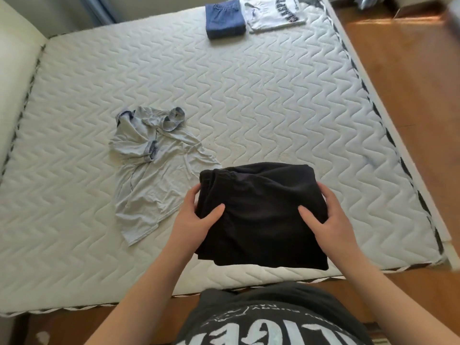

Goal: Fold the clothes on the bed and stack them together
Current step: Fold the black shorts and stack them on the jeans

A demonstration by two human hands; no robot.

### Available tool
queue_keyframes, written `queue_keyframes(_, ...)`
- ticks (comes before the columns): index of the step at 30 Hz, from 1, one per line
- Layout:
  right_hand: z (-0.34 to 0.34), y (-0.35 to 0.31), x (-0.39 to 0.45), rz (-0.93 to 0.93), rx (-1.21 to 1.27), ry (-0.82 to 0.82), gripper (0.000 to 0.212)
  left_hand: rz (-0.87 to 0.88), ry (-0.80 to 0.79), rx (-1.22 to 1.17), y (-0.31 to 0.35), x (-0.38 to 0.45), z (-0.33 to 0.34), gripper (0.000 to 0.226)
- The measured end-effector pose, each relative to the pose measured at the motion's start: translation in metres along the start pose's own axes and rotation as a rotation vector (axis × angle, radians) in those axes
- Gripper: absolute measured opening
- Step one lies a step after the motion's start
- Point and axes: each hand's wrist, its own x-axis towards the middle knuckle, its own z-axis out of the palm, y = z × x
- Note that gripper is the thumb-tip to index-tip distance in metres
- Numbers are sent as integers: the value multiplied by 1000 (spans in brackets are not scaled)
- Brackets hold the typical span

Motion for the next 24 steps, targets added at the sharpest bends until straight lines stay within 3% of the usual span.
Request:
queue_keyframes(11,0,-27,-46,2,-15,216,60,196,-247,75,24,8,-14,70)
queue_keyframes(24,10,1,-132,244,43,526,61,250,-566,161,19,29,19,59)
